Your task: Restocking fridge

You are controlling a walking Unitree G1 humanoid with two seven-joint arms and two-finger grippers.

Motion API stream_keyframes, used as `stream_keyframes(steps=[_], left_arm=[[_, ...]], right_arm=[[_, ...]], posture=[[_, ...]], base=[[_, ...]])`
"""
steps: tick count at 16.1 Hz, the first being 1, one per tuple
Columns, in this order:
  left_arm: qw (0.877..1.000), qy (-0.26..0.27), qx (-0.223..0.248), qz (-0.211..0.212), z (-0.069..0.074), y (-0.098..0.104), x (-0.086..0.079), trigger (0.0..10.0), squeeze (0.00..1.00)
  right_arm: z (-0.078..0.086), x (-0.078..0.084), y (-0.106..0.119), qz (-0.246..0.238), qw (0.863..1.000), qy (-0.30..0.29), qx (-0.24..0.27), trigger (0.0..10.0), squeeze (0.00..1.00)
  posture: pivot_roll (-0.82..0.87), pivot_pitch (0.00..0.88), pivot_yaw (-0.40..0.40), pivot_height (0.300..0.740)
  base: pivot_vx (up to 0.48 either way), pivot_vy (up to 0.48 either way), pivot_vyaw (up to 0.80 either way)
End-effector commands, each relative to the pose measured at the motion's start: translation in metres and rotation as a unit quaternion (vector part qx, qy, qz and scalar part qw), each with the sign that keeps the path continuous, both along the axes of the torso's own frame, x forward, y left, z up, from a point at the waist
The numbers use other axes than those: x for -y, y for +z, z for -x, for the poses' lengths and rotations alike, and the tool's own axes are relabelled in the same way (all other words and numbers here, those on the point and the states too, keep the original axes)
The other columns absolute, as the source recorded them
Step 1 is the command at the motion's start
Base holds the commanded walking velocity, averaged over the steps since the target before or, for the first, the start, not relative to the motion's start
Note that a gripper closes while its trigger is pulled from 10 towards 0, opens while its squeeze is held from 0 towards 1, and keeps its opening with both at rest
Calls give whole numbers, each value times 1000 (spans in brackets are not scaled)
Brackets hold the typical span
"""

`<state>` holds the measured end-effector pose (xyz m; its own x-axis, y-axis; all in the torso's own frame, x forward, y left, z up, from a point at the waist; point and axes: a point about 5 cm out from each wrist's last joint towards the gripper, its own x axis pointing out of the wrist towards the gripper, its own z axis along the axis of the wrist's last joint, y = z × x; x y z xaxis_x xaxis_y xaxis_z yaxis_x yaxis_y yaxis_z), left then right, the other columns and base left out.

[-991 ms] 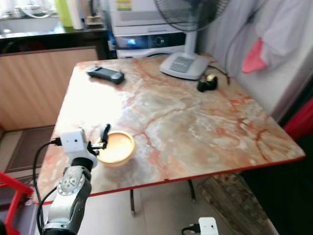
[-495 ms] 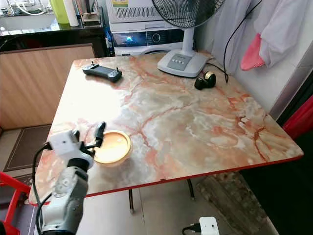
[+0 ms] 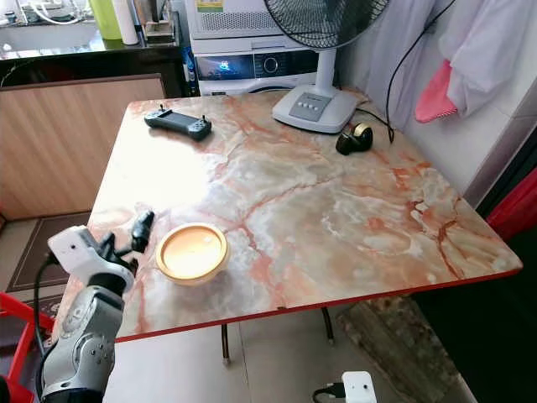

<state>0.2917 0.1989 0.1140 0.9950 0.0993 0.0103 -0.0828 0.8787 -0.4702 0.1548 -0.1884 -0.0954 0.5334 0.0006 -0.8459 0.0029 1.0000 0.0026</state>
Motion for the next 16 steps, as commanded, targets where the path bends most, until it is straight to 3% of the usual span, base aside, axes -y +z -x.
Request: stream_keyframes(steps=[1, 10, 16], left_arm=[[1000, -20, -18, 16, 1, -8, 3, 10000, 0], [991, -115, -29, 67, -7, -19, 24, 10000, 0], [986, -142, -35, 84, -13, -25, 36, 10000, 0]], right_arm=[[1, 1, 0, 3, 1000, 2, -4, 10000, 0], [1, 3, 0, 6, 1000, 5, -5, 10000, 0], [1, 3, 0, 8, 1000, 8, -7, 10000, 0]], posture=[[100, 0, -40, 740], [88, 0, -43, 740], [75, 0, -38, 740]], base=[[0, 0, 0], [0, 0, 0], [0, 0, 0]])
